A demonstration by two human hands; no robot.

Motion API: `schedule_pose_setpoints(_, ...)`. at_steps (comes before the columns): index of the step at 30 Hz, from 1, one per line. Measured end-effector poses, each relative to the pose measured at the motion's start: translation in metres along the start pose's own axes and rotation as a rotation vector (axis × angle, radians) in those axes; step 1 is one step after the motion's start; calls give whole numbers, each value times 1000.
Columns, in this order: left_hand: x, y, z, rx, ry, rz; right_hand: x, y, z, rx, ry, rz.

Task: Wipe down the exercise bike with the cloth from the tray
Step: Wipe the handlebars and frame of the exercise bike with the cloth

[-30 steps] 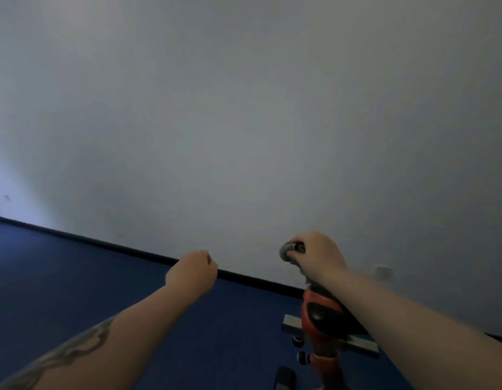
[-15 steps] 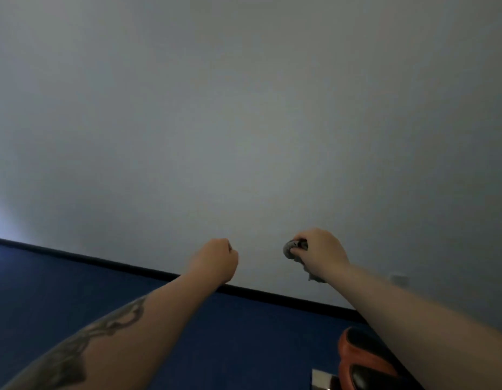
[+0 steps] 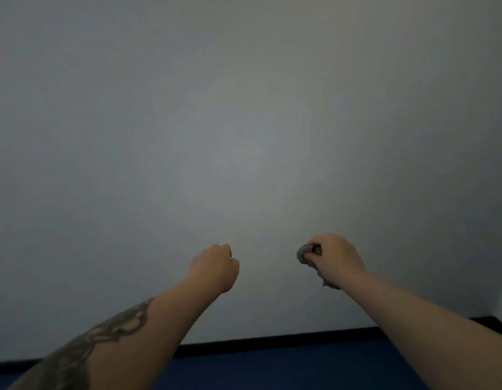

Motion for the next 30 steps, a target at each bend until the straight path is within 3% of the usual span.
schedule_pose_setpoints(7,2,95,-40,-246,-15,-26,26,34,-20,-184,-102,-146)
schedule_pose_setpoints(12,1,144,-114,-423,-58,-101,59,58,-59,-314,-156,-249)
schedule_pose_setpoints(30,-25,257,-383,-867,-262,-75,146,124,-216,-579,-348,-513)
Point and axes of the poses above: each hand's wrist, its own y-axis towards the middle knuckle, its own x-axis out of the back of the hand, z = x × y, the point moved 3 cm from there along y, towards the middle knuckle, and after that the axes turned 9 degrees about y, right-handed, at the moved point
